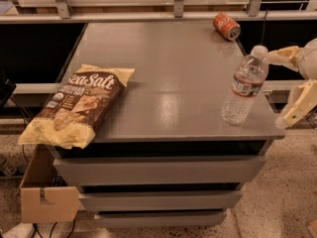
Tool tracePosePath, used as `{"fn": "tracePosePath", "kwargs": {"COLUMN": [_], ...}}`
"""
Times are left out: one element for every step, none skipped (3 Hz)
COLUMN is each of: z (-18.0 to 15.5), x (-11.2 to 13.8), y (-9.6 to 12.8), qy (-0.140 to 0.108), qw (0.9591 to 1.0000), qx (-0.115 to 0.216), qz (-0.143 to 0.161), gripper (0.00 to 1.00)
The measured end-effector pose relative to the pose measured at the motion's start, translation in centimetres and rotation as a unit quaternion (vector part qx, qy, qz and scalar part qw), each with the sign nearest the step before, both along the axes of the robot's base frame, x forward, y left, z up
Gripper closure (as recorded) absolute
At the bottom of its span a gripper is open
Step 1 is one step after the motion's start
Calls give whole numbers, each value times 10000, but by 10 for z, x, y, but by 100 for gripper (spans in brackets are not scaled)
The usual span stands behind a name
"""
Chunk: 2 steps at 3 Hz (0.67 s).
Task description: Move water bottle near brown chip bag
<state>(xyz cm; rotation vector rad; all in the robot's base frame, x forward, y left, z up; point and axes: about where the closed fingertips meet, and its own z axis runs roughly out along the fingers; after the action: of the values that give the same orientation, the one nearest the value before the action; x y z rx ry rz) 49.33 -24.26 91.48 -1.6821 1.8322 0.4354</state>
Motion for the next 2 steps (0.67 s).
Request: {"fn": "tracePosePath", "kwargs": {"z": [1, 8], "x": [6, 6], "y": [8, 17], "qy": [58, 92], "qw": [9975, 9914], "qx": [710, 1304], "qz": [31, 81], "gripper": [0, 0]}}
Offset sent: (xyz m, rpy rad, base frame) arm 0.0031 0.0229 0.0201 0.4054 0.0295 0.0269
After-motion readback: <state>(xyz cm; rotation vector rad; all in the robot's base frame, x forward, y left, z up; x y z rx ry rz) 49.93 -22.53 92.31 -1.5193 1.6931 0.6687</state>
